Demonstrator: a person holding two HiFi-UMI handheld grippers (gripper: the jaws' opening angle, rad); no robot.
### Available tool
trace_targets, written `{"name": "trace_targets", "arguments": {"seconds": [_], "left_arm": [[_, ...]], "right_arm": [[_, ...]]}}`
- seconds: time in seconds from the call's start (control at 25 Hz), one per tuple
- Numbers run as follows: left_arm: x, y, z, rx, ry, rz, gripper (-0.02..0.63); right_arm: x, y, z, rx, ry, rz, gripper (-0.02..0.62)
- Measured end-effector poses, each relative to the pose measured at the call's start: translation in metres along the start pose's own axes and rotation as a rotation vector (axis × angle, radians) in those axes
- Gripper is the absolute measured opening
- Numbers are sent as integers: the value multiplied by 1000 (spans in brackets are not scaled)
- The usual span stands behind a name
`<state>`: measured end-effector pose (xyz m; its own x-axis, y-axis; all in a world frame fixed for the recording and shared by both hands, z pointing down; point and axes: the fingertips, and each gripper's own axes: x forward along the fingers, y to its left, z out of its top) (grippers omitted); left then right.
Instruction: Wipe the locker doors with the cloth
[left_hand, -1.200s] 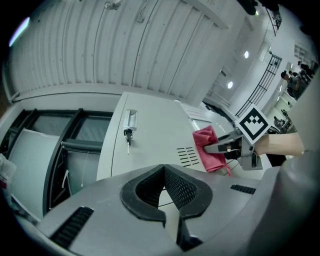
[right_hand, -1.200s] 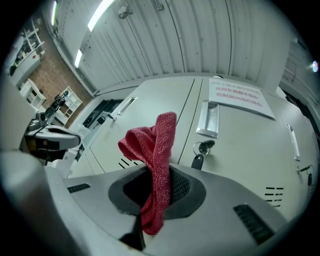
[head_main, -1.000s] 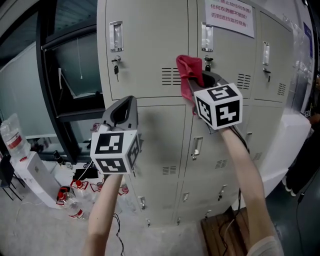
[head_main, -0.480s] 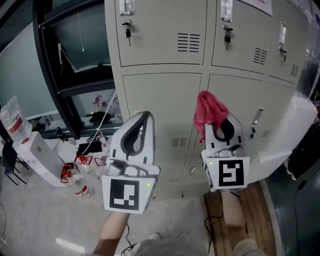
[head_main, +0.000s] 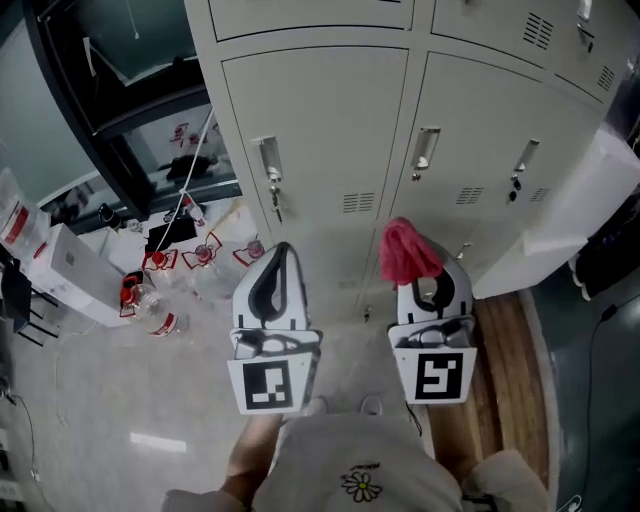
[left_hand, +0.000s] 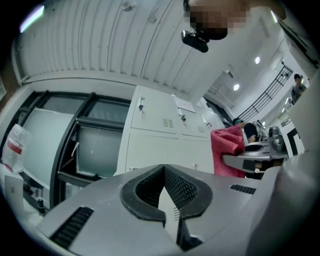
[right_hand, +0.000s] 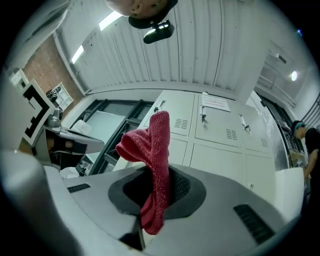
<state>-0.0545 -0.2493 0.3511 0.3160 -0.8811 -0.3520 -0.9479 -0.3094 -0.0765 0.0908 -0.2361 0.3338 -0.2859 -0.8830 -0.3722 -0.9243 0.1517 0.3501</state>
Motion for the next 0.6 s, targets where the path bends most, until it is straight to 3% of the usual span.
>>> {"name": "trace_targets", "arguments": {"seconds": [0.28,0.6], "left_arm": [[-24,13,-31,-20,57,66,15],[-28,14,-32,5,64,79,15]], "right_arm": [[-24,24,-45,65,93,31,26],[-29,36,-56,86,128,64,26]]}}
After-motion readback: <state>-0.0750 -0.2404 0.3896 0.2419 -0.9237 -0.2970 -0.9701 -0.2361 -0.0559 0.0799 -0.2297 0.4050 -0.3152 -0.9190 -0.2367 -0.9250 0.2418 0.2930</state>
